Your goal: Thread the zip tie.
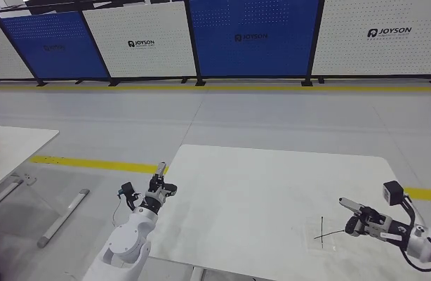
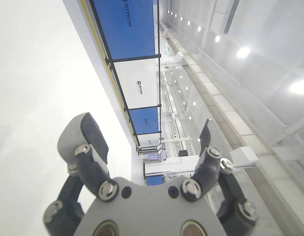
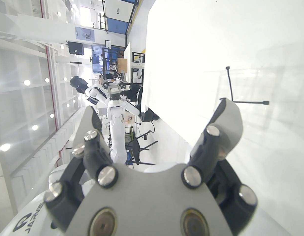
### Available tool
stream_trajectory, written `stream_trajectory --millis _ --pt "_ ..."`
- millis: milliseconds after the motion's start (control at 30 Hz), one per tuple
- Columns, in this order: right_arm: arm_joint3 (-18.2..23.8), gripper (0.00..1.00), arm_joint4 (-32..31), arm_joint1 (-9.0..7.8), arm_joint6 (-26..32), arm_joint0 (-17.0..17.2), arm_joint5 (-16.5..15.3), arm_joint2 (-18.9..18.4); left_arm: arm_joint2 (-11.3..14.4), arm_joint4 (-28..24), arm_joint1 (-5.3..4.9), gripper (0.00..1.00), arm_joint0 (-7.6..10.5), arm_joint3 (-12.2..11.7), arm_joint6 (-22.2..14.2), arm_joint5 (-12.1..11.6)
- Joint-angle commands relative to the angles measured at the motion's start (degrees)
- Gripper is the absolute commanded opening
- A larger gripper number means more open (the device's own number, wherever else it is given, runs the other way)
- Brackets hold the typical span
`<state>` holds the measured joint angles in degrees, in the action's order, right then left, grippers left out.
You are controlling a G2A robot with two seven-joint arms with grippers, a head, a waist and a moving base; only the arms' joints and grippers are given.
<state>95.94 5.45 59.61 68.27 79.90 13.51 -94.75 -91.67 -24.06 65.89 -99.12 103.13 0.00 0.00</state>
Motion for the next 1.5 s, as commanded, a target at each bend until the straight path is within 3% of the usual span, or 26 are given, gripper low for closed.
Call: stream_trajectory --millis 0,267,467,567,633,900,1333,1467 --pt "0.00 1.00 -0.01 0.00 0.00 0.00 0.00 0.00 0.00 0.00 0.00 1.00 0.00 0.00 0.00 0.00" --pt "-0.37 1.00 -0.01 -0.06 1.15 0.14 -0.46 0.18 0.00 0.00 0.00 1.00 0.00 0.00 0.00 0.00" --pt "-7.29 1.00 0.73 -1.76 11.37 -2.85 -6.50 -3.47 0.00 0.00 0.00 1.00 0.00 0.00 0.00 0.00" --pt "-10.09 1.00 2.62 -3.27 11.37 -3.64 -9.05 -2.45 0.00 0.00 0.00 1.00 0.00 0.00 0.00 0.00" --pt "-12.19 1.00 3.33 -4.14 11.37 -4.59 -9.02 -0.99 0.00 0.00 0.00 1.00 0.00 0.00 0.00 0.00" --pt "-21.09 1.00 5.53 -6.77 11.37 -10.14 -10.57 9.23 0.00 0.00 0.00 1.00 0.00 0.00 0.00 0.00" --pt "-21.09 1.00 5.53 -6.77 11.37 -10.14 -10.57 9.23 0.00 0.00 0.00 1.00 0.00 0.00 0.00 0.00" --pt "-22.33 1.00 3.93 -6.91 11.37 -10.86 -13.70 11.26 0.00 0.00 0.00 1.00 0.00 0.00 0.00 0.00"
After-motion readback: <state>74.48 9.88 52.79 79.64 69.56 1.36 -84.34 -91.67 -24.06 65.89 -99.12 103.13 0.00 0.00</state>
